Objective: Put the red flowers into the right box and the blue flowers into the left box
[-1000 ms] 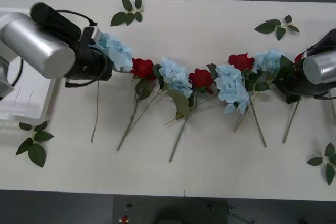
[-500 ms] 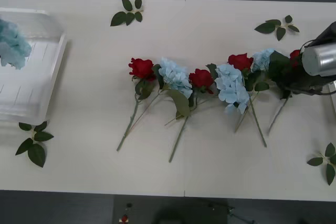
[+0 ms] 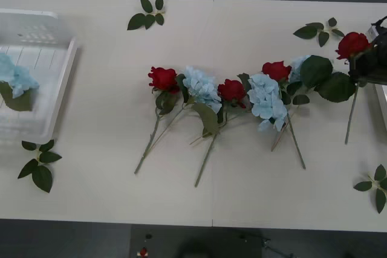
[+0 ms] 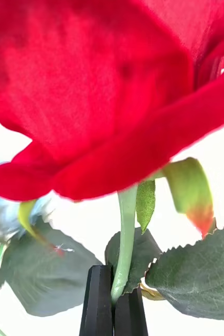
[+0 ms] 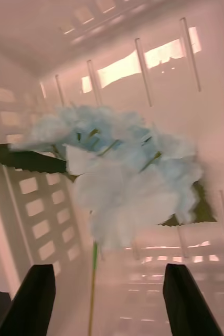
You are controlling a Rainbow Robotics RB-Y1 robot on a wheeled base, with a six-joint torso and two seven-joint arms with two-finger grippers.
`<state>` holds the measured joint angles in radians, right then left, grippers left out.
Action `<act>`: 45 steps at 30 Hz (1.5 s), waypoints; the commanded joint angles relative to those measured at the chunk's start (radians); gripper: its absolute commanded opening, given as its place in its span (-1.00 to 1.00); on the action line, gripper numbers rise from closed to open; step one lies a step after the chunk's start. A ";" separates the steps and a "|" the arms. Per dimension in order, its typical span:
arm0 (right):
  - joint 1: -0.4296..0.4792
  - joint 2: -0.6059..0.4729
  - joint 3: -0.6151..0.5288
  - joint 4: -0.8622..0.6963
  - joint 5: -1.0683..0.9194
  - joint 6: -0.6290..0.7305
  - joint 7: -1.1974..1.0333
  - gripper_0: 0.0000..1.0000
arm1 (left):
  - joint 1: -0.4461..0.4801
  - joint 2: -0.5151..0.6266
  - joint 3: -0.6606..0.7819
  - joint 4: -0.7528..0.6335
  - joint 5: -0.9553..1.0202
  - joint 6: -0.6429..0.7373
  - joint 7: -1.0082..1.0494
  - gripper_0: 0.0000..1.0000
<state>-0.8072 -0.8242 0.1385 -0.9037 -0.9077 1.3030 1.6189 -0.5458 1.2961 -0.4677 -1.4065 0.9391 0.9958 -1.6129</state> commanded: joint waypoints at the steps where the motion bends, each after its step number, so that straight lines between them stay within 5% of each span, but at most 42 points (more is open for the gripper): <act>1: -0.044 -0.070 -0.020 -0.044 -0.057 0.006 0.141 -1.00 | -0.016 0.025 0.032 -0.048 0.141 0.003 -0.113 1.00; 10: -0.046 -0.076 -0.059 -0.050 -0.106 -0.016 0.274 -1.00 | -0.016 -0.130 0.270 -0.146 0.351 0.279 -0.036 1.00; 18: -0.063 -0.216 0.055 -0.231 0.063 -0.027 0.185 -1.00 | -0.016 -0.374 0.259 -0.258 0.138 0.313 0.232 1.00; 25: -0.075 -0.293 0.115 -0.241 0.139 0.001 0.102 -1.00 | -0.019 -0.543 0.165 -0.293 -0.069 0.310 0.347 1.00; 37: -0.055 -0.337 0.325 -0.026 0.188 -0.350 0.073 -1.00 | -0.095 -0.738 -0.049 -0.284 -0.476 0.296 0.462 1.00; 45: -0.056 -0.277 0.366 0.169 0.265 -0.521 0.042 -1.00 | -0.131 -0.817 -0.077 -0.117 -0.476 0.122 0.458 1.00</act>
<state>-0.8543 -1.1103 0.5317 -0.7673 -0.6643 0.8028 1.7040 -0.6477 0.4880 -0.5484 -1.5580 0.4635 1.1677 -1.1567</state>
